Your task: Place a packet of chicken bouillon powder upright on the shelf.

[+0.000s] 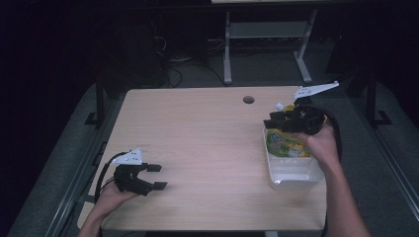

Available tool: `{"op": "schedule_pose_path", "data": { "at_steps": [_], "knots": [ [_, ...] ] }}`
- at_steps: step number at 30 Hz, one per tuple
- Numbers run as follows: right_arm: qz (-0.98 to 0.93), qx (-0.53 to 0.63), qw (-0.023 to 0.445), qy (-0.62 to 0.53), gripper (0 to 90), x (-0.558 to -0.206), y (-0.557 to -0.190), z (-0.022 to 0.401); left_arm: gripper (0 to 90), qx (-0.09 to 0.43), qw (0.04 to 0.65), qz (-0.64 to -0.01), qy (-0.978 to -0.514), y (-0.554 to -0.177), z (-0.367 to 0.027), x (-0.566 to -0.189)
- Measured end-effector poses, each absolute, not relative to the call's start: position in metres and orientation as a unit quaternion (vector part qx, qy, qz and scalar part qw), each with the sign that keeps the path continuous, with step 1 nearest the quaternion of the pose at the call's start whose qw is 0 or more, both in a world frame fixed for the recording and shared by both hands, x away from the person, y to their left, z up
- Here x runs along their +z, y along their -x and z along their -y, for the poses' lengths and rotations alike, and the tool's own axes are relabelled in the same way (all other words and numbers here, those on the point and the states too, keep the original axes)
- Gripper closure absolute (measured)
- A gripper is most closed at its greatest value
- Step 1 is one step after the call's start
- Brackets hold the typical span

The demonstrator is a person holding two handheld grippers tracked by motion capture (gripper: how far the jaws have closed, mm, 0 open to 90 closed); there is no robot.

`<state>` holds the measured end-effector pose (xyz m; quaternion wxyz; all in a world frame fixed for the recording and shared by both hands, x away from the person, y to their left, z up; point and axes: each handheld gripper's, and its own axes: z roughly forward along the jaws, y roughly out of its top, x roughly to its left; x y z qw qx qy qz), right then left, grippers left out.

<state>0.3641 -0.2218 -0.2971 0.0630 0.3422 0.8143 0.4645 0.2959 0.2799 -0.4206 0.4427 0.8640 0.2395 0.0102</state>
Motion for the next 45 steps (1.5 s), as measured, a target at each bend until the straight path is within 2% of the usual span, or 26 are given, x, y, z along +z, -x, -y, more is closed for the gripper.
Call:
{"op": "schedule_pose_path", "data": {
  "at_steps": [28,45],
  "knots": [
    [-0.842,0.438,0.016,-0.315,34.7,-0.339,-0.348,0.139,26.1,0.023,0.438,-0.254,-0.862,-0.294,-0.282,-0.423],
    [-0.854,0.435,-0.014,-0.287,31.3,-0.361,-0.329,0.1,26.3,0.02,0.428,-0.251,-0.868,-0.294,-0.275,-0.428]
  ]
}}
